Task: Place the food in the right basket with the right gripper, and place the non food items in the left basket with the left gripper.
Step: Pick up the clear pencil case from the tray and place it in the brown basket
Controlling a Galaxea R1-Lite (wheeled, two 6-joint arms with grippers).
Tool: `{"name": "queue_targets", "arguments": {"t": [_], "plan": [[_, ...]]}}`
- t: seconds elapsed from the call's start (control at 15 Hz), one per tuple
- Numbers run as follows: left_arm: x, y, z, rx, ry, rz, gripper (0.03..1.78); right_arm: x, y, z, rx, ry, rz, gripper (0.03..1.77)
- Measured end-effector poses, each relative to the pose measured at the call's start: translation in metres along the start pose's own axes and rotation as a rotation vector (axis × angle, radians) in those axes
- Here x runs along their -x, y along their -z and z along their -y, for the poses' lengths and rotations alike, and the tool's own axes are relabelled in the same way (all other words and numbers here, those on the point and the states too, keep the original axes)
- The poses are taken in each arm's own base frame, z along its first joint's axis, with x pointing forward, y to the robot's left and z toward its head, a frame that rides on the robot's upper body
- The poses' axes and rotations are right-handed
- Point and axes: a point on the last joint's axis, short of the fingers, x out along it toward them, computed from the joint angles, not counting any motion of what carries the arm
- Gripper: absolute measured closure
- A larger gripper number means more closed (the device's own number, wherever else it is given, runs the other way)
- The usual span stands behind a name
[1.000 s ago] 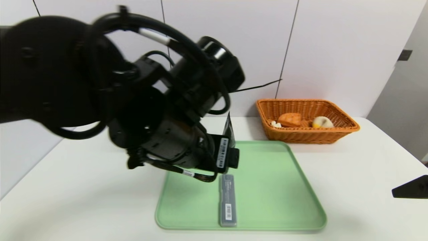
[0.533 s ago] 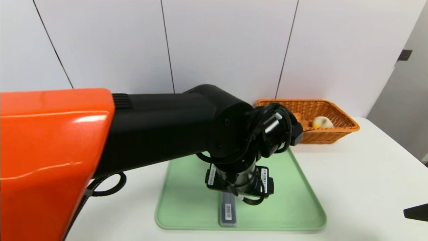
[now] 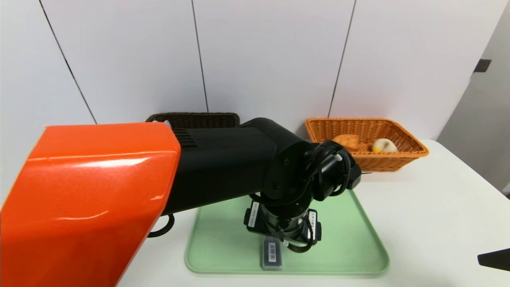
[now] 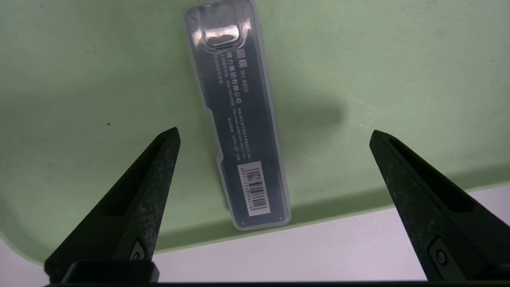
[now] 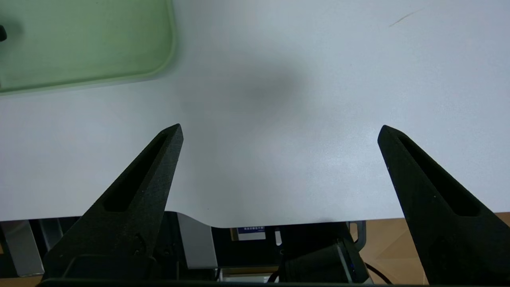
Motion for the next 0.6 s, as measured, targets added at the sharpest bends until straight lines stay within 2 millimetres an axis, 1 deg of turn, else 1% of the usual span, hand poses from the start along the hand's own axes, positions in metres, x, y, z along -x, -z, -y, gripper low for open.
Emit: {"name": "queue_targets", "arguments": {"t": [0.2,0.6], "plan": [[-0.003,-0.002,-0.002,0.013,-0.003,0.000,0.12,0.000,0.000,0.000,0.005,0.000,0.001,0.11],[-0.009,-0.012,-0.016,0.053,-0.017,-0.023,0.12,-0.001,-0.003,-0.001,0.001,-0.004,0.018,0.11]]}}
